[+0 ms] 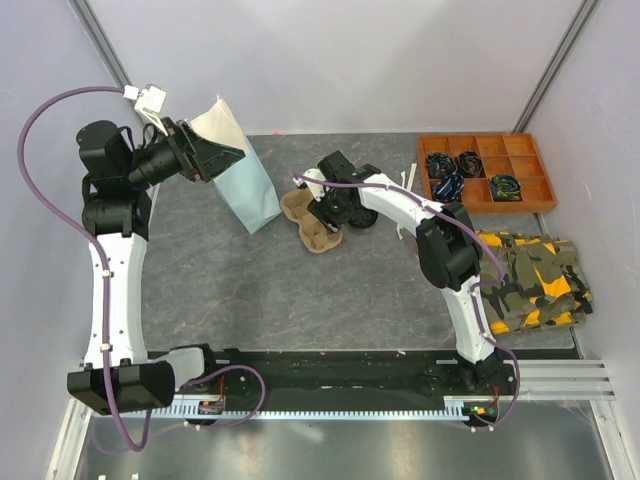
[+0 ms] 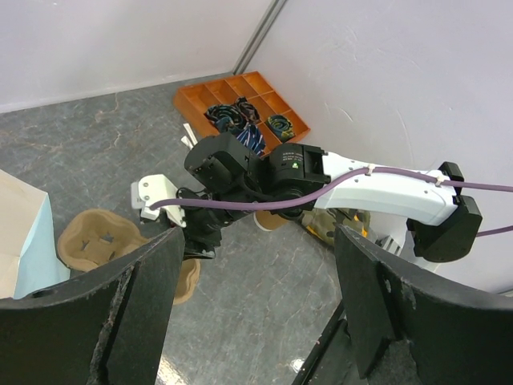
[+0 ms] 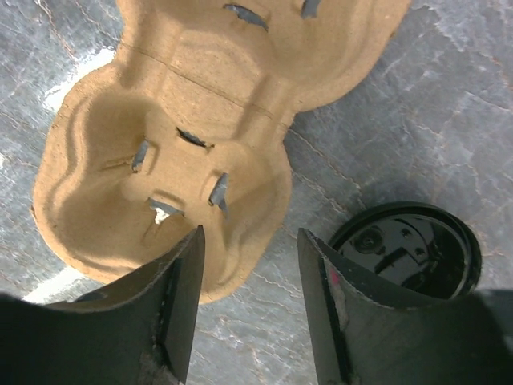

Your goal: Pack the takeout coffee

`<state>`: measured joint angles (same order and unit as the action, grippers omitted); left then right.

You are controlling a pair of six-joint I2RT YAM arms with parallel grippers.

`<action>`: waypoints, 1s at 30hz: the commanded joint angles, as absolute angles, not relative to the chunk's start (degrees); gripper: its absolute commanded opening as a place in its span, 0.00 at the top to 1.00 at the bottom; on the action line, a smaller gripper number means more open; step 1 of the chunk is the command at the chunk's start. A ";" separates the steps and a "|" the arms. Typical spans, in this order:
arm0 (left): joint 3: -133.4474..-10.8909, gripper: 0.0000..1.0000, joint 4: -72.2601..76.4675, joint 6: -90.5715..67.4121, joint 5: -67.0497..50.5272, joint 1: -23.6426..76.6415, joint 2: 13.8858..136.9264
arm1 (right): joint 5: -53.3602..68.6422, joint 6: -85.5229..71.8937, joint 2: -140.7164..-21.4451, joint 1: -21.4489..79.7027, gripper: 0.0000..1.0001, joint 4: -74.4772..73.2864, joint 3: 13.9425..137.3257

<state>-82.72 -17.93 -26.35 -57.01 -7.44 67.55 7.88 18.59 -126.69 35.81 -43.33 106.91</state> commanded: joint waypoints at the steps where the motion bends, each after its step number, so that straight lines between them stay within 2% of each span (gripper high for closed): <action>1: -82.97 0.18 -15.64 -27.95 -57.22 -7.74 68.38 | 10.19 16.79 -127.88 35.60 0.47 -40.87 106.35; 6: -82.27 0.18 -15.47 -28.39 -56.95 -7.65 68.55 | 10.46 16.35 -128.32 35.51 0.54 -40.78 106.44; 9: -82.53 0.18 -15.47 -27.95 -57.13 -7.82 68.64 | 10.72 15.91 -128.32 34.90 0.67 -40.87 106.35; 10: -82.79 0.19 -15.73 -27.60 -57.22 -7.74 68.64 | 10.98 15.65 -128.06 34.81 0.77 -41.22 106.26; 13: -84.72 0.19 -18.00 -24.88 -57.31 -7.65 68.64 | 11.34 15.56 -124.47 33.84 0.92 -41.84 105.65; 16: -88.06 0.18 -21.35 -20.58 -56.60 -7.73 69.52 | 11.78 15.73 -119.21 32.70 1.00 -41.84 103.90; 20: -91.14 0.18 -25.47 -16.27 -57.39 -7.65 69.61 | 11.43 16.70 -111.29 31.56 1.00 -41.84 100.91; 25: -99.83 0.18 -38.56 -0.12 -52.14 -5.64 71.71 | 12.83 15.39 -100.05 31.38 1.00 -41.31 96.52; 27: -102.73 0.18 -45.04 9.61 -44.88 -3.00 72.16 | 14.41 11.37 -97.66 31.38 1.00 -40.87 95.63; 29: -102.83 0.18 -47.89 15.18 -38.00 4.80 71.46 | 15.29 8.10 -94.84 31.38 1.00 -39.99 94.40; 30: -100.83 0.18 -48.94 20.08 -30.57 7.88 70.24 | 15.81 6.87 -94.14 31.38 1.00 -39.56 93.96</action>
